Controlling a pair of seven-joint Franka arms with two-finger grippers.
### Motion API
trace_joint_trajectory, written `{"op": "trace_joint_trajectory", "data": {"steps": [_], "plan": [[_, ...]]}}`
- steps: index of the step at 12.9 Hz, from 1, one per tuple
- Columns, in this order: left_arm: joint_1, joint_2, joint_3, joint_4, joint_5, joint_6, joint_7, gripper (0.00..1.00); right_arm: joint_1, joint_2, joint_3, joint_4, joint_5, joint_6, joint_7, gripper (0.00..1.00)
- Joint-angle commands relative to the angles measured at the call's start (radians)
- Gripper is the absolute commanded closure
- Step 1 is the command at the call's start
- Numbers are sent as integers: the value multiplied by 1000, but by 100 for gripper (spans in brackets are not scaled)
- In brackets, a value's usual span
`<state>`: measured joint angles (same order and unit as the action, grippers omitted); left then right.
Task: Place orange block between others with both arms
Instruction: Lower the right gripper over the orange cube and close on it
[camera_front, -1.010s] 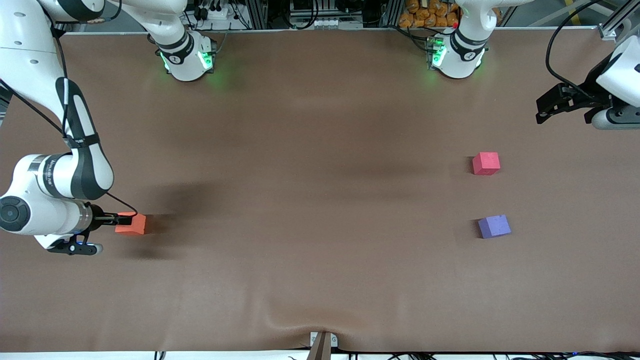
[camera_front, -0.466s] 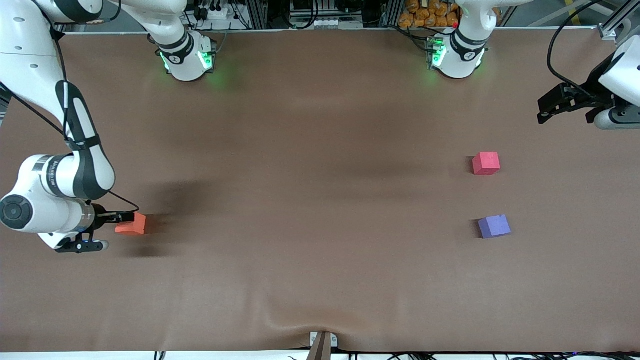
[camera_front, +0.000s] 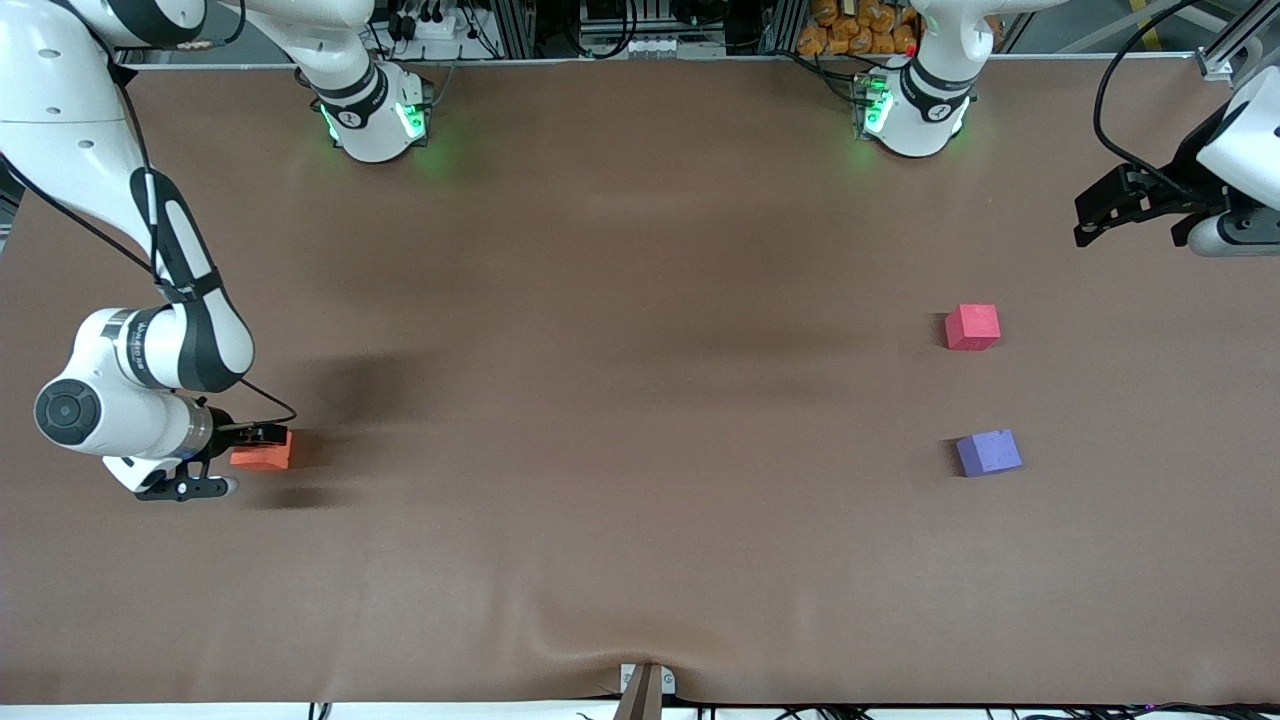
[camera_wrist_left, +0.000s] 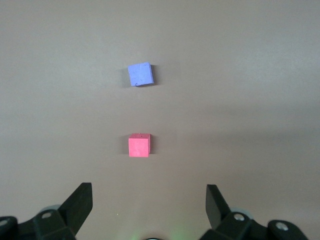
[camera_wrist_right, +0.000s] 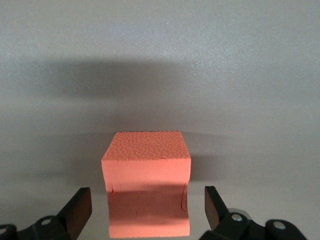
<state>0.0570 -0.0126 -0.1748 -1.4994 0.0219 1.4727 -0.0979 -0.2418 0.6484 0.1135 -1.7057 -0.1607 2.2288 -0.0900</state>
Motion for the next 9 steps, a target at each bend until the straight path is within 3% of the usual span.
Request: {"op": "trace_joint_trajectory", "data": {"steps": [1,2,3,5,6,7,9], "plan": [[10,-17,-3,-1,-16,-17,17,0,-24,11,14,-5,9,43,-16,0],[10,-17,-2,1,-16,-17,17,0,-25,20,12,-3,7,66,-14,0],[10,-17,-2,1,-16,-17,17,0,-24,28,12,3,4,71,-14,6],[10,-15,-2,1,-16,-17,15,0,-25,28,12,8,6,69,-13,59],[10,-12,0,2,-16,-17,15,0,-25,27,12,9,6,68,-13,76],[10,-7,0,2,-17,-15,15,0,-25,22,12,9,7,64,-11,88],[10,-6,0,1,-16,-15,15,0,-19,7,12,9,7,52,-10,94]]}}
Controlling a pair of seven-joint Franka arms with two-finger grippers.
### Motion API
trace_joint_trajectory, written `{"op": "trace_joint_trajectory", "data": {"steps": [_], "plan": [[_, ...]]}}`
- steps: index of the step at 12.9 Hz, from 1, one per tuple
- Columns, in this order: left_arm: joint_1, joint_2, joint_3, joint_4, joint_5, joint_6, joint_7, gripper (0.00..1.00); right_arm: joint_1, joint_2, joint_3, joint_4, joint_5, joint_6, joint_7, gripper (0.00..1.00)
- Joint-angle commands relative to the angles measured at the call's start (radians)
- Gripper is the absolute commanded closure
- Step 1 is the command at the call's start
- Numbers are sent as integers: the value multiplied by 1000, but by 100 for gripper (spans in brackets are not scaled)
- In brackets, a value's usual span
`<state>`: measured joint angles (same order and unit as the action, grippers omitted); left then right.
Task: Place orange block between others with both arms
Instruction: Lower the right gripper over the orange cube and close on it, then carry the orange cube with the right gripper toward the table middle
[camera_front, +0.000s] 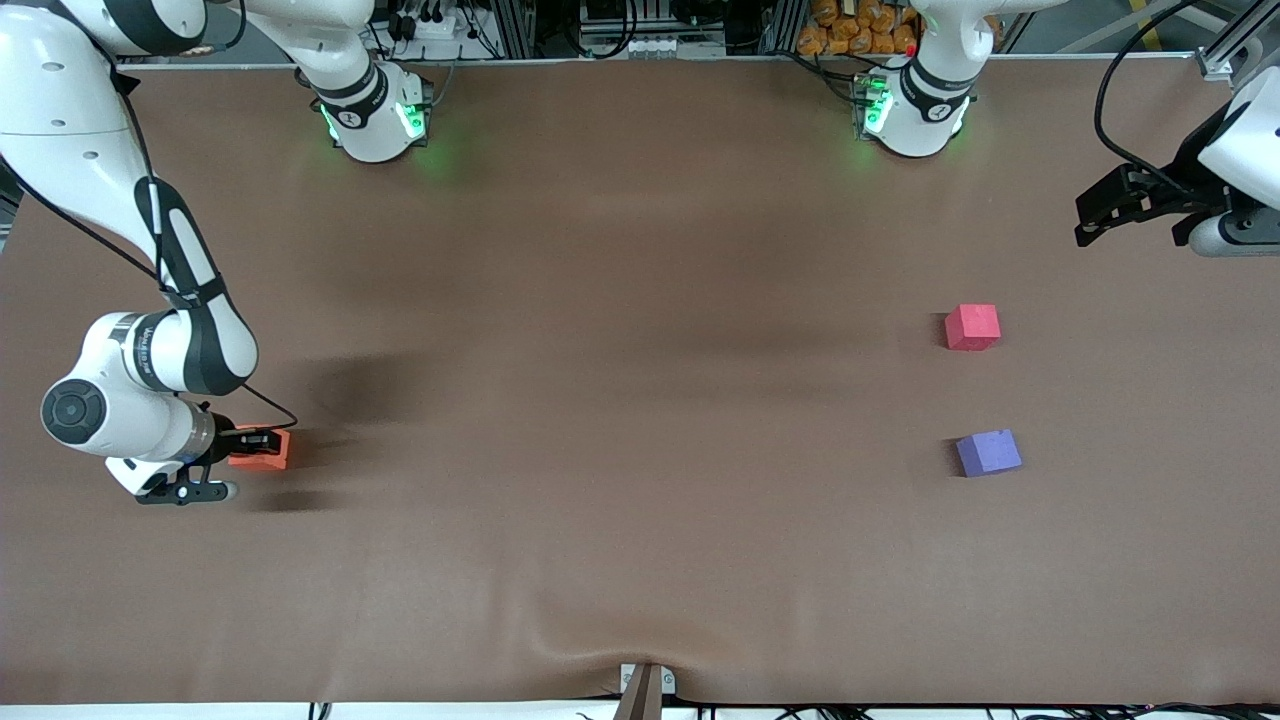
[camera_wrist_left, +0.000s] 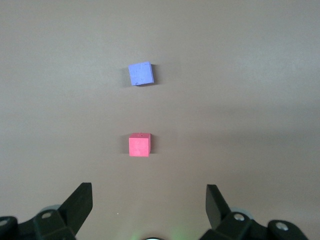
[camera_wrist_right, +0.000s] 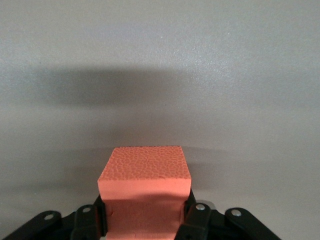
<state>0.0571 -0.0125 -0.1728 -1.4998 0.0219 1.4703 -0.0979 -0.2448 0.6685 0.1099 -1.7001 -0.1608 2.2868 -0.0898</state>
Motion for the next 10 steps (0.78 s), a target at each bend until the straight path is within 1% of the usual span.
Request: {"op": "trace_joint_trajectory", "data": {"steps": [1,3,5,8,10], "plan": [[12,-6,-2,1,-16,-13,15,0,-13,-27,17,3,7,-22,-16,94],[12,-6,-2,1,-16,-13,15,0,10,-67,22,13,6,-64,-24,94],[10,-4,-2,3,-16,-10,15,0,59,-98,24,42,6,-116,-25,94],[10,0,-2,3,-19,-7,15,0,162,-107,24,152,6,-257,-15,92],[7,-1,-4,3,-17,-7,15,0,215,-107,25,209,13,-305,-15,91]]}}
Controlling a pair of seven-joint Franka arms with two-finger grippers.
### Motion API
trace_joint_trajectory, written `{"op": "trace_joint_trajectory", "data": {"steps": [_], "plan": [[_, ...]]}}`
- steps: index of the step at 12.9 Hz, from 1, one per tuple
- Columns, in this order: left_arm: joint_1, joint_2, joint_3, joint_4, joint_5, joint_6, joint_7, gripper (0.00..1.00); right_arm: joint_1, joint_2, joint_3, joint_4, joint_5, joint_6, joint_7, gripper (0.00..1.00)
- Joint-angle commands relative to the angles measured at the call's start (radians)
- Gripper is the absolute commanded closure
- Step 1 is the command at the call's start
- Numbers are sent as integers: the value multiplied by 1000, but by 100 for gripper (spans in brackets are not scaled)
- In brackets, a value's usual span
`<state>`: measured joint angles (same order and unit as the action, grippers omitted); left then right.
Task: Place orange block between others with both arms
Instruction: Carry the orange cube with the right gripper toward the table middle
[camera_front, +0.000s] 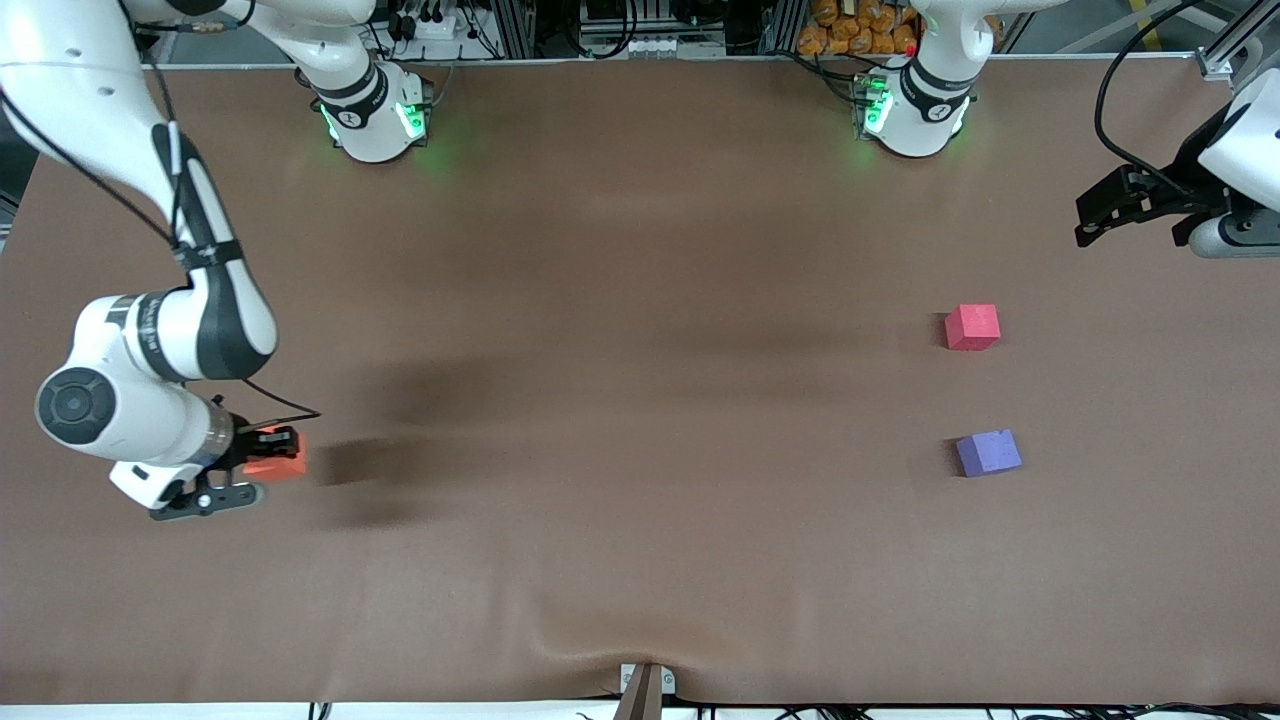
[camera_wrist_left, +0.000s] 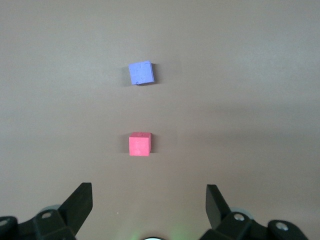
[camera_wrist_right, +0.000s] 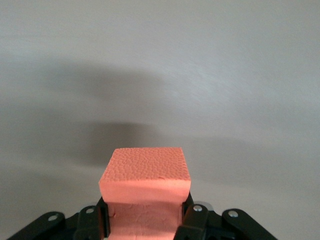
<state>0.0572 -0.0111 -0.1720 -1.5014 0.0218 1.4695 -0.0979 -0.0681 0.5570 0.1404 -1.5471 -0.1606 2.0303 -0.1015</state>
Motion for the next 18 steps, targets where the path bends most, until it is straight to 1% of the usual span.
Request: {"op": "trace_joint_trajectory", "data": {"steps": [1,5,10,11,12,14,15,18], "plan": [[7,-3,-6,4,-17,-6,15,0,65,6,-5,68,15,-51,-3,89],[7,-3,-12,3,-17,-8,15,0,183,21,-5,90,12,-29,-3,88],[10,-3,-11,0,-26,-8,14,0,336,79,-4,113,13,160,-12,88],[10,-3,-11,-2,-26,-9,14,0,378,99,-4,134,16,172,-1,88],[10,-3,-11,-2,-26,-11,14,0,416,118,-4,159,29,169,34,88],[10,-3,-11,-3,-26,-11,14,0,471,141,-5,163,111,172,170,90],[10,-3,-11,-3,-26,-11,14,0,488,152,-4,163,139,173,231,91],[12,-1,-9,-3,-25,-11,14,0,560,179,-5,185,191,163,446,91]]}}
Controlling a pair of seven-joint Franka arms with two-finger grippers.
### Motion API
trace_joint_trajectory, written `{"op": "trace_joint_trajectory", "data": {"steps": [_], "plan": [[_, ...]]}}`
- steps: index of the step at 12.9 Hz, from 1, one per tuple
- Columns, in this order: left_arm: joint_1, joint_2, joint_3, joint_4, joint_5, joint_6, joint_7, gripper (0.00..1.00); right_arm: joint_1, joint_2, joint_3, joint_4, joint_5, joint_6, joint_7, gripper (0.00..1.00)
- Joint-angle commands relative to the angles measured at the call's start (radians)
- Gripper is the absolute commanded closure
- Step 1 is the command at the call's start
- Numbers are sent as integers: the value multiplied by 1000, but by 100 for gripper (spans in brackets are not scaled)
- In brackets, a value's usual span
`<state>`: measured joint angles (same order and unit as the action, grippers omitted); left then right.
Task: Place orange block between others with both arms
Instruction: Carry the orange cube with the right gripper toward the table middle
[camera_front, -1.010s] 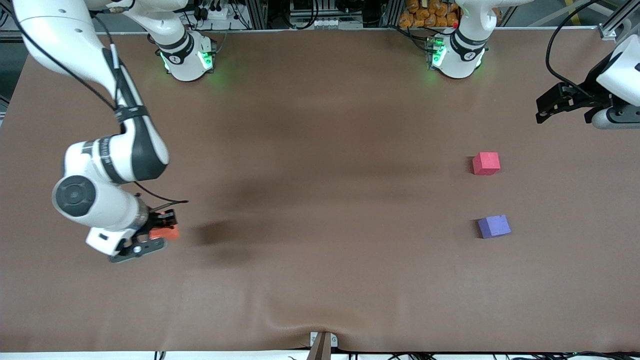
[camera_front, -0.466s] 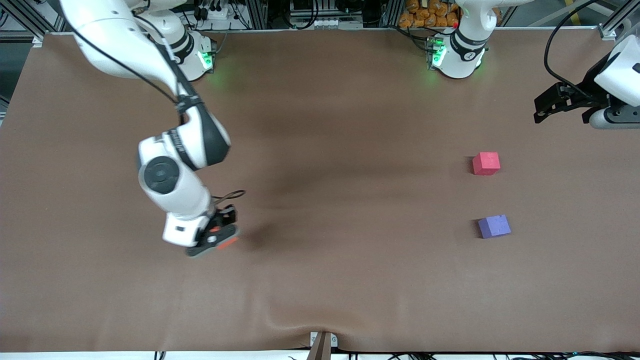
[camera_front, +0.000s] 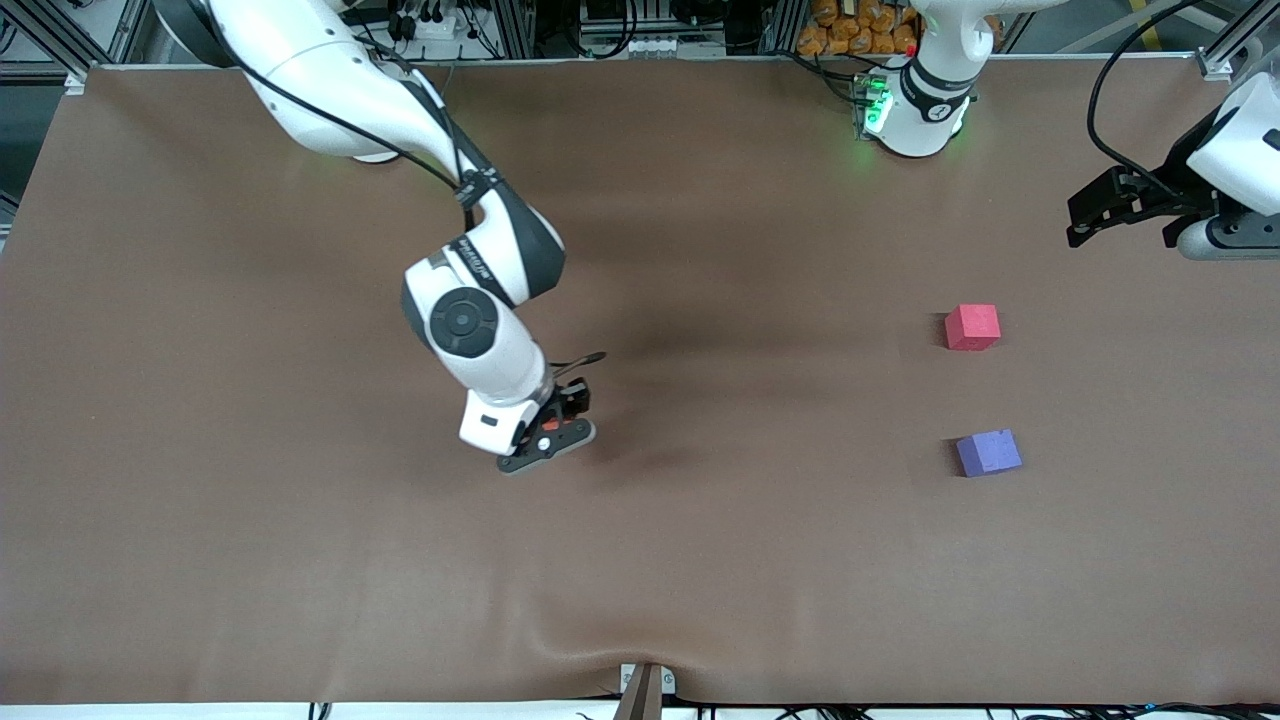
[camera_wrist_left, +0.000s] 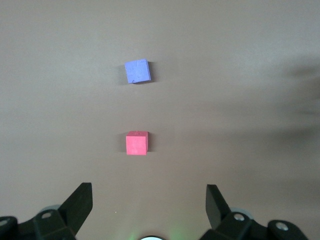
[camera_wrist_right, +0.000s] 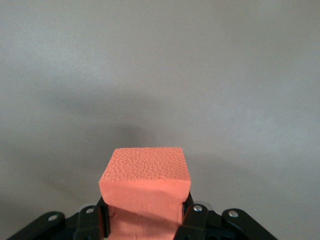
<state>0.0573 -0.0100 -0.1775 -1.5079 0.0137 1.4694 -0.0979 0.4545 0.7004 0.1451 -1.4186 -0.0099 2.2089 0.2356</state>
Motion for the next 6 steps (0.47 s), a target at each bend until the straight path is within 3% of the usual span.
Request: {"op": "trace_joint_trajectory", "data": {"steps": [1,6], "plan": [[12,2,-3,3,-17,-8,14,0,61,46,-9,58,54,-15,169,91],[12,15,1,-5,-12,6,12,0,107,91,-10,63,82,-35,404,91]]}}
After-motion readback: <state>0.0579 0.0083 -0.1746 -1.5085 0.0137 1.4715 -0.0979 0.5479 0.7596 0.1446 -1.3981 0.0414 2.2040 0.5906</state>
